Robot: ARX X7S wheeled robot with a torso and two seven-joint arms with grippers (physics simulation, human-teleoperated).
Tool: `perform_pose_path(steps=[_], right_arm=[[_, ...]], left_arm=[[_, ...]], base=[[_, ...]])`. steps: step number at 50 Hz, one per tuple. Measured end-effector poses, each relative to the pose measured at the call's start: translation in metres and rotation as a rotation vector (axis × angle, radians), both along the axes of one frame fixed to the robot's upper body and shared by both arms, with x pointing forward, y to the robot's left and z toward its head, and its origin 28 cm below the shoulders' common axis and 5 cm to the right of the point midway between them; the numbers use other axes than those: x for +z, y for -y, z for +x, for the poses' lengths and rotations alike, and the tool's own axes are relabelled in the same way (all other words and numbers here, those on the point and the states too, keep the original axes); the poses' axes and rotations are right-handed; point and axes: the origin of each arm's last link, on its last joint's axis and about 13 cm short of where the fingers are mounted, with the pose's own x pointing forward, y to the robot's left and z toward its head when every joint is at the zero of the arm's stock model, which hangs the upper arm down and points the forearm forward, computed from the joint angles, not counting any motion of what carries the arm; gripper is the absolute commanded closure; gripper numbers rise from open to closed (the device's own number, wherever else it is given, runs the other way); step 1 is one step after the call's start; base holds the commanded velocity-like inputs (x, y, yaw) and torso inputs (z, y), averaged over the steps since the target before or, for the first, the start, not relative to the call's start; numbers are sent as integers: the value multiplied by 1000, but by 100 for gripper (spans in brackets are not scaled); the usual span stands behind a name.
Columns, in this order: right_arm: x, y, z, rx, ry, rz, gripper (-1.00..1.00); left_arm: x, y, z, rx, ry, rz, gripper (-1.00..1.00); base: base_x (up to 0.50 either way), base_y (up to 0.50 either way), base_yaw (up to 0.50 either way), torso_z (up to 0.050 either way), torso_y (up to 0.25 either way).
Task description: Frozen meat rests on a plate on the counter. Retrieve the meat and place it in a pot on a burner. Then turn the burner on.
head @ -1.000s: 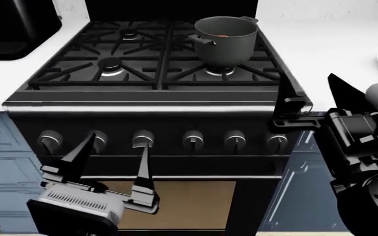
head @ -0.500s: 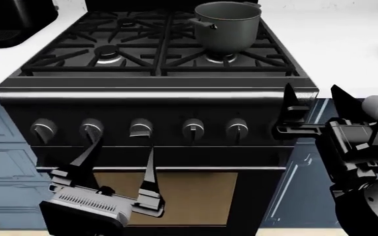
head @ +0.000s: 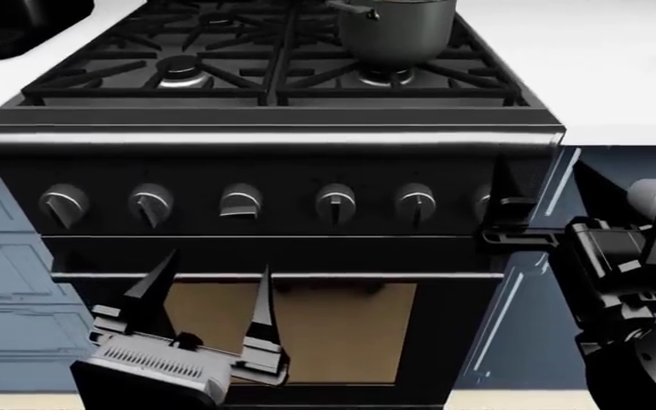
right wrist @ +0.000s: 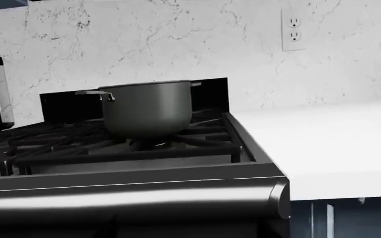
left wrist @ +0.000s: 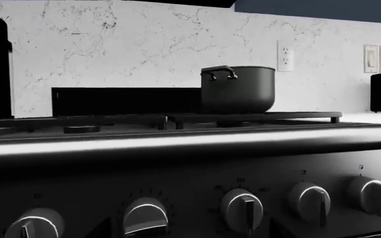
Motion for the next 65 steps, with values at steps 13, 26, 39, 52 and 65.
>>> perform_pose_path(steps=[13, 26, 39, 52, 65], right_arm=[[-1, 1, -1, -2, -4, 1, -100], [-2, 1, -2, -6, -6, 1, -100], [-1, 2, -2, -13, -6, -4, -100], [1, 4, -4, -27, -5, -10, -100], [3, 3, -1, -35, -9, -24, -100]], left_arm=[[-1, 1, -1, -6, -2, -3, -100], [-2, 1, -2, -9, -6, -7, -100], [-4, 1, -2, -12, -13, -14, -100], [-6, 1, -2, -17, -20, -29, -100], [-8, 1, 1, -21, -27, -44, -100]], base=[[0, 0, 0, -50, 0], [0, 0, 0, -50, 0], [0, 0, 0, -50, 0], [0, 0, 0, -50, 0], [0, 0, 0, -42, 0]])
